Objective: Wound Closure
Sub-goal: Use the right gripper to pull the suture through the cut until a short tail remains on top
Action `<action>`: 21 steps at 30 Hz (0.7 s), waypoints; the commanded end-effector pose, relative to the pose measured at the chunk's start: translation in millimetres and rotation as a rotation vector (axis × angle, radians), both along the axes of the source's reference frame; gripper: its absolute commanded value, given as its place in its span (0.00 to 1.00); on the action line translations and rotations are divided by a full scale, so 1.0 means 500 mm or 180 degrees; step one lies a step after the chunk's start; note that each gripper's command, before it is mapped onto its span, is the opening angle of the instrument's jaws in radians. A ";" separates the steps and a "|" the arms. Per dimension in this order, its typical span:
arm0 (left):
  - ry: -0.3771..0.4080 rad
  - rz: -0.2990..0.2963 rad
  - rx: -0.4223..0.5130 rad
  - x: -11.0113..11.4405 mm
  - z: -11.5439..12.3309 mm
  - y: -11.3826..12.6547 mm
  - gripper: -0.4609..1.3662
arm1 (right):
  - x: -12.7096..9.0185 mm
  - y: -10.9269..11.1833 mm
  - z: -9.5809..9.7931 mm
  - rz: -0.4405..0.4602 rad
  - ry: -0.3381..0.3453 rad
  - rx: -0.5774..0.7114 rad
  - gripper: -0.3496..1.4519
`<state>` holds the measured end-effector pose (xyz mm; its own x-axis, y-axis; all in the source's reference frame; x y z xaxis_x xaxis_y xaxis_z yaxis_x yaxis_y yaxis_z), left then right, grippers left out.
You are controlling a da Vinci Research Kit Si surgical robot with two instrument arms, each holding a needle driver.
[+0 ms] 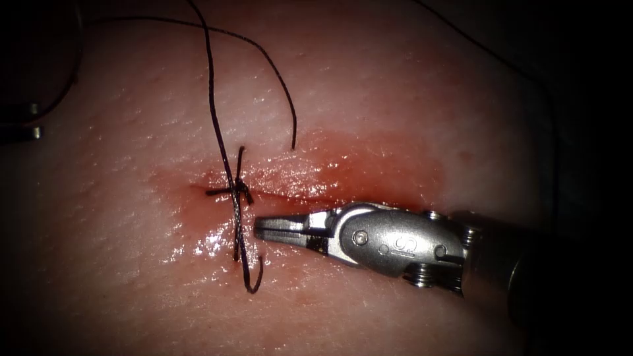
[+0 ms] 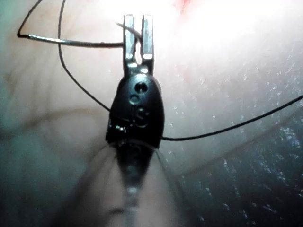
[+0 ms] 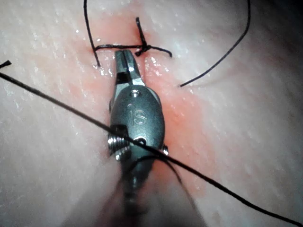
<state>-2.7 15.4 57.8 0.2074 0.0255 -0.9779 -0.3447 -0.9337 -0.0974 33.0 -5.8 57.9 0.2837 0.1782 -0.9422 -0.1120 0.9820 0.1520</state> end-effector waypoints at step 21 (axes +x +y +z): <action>-0.0017 0.0021 0.0010 0.0004 -0.0002 -0.0002 0.06 | 0.0000 0.0015 0.0004 0.0058 -0.0003 -0.0002 0.75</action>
<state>-2.5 15.3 57.7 0.2121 0.0300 -0.9768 -0.3445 -0.9331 -0.1035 33.1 -5.0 58.1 0.2831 0.1823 -0.9416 -0.1326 0.9798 0.1498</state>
